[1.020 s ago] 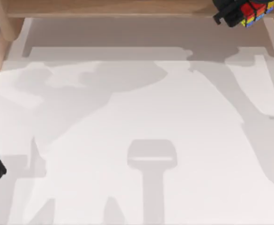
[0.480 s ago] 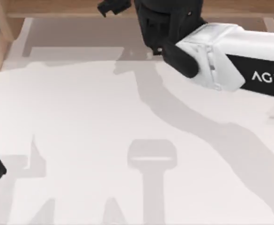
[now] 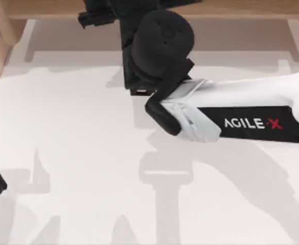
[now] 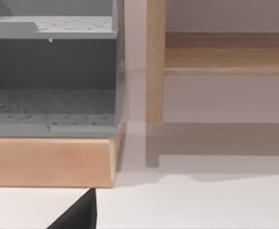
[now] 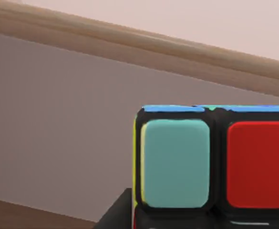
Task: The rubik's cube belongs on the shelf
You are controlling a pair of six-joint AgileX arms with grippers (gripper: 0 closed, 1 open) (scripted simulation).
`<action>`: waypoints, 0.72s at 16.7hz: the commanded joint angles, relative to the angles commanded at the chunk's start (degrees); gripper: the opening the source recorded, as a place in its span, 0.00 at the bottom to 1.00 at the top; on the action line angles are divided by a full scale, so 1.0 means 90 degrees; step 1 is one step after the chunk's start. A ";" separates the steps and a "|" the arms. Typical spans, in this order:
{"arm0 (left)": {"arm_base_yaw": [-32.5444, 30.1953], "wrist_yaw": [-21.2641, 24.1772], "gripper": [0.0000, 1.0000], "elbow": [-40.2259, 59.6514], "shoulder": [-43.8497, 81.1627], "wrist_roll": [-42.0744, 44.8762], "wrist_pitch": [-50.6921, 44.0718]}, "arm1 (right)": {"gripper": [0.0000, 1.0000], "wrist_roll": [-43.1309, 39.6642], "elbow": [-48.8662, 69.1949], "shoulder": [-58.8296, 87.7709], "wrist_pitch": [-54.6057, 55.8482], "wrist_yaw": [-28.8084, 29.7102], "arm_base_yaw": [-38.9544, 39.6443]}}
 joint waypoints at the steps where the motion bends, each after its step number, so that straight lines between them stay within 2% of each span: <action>1: 0.0000 0.0000 1.00 0.0000 0.0000 0.0000 0.0000 | 0.00 0.0059 -0.0052 0.0104 0.0281 0.0055 -0.0007; 6: 0.0000 0.0000 1.00 0.0000 0.0000 0.0000 0.0000 | 0.00 0.0493 -0.0288 0.0508 0.1068 0.0189 -0.0168; 12: 0.0000 0.0000 1.00 0.0000 0.0000 0.0000 0.0000 | 0.00 0.1182 -0.0487 0.0774 0.0980 0.0178 -0.0461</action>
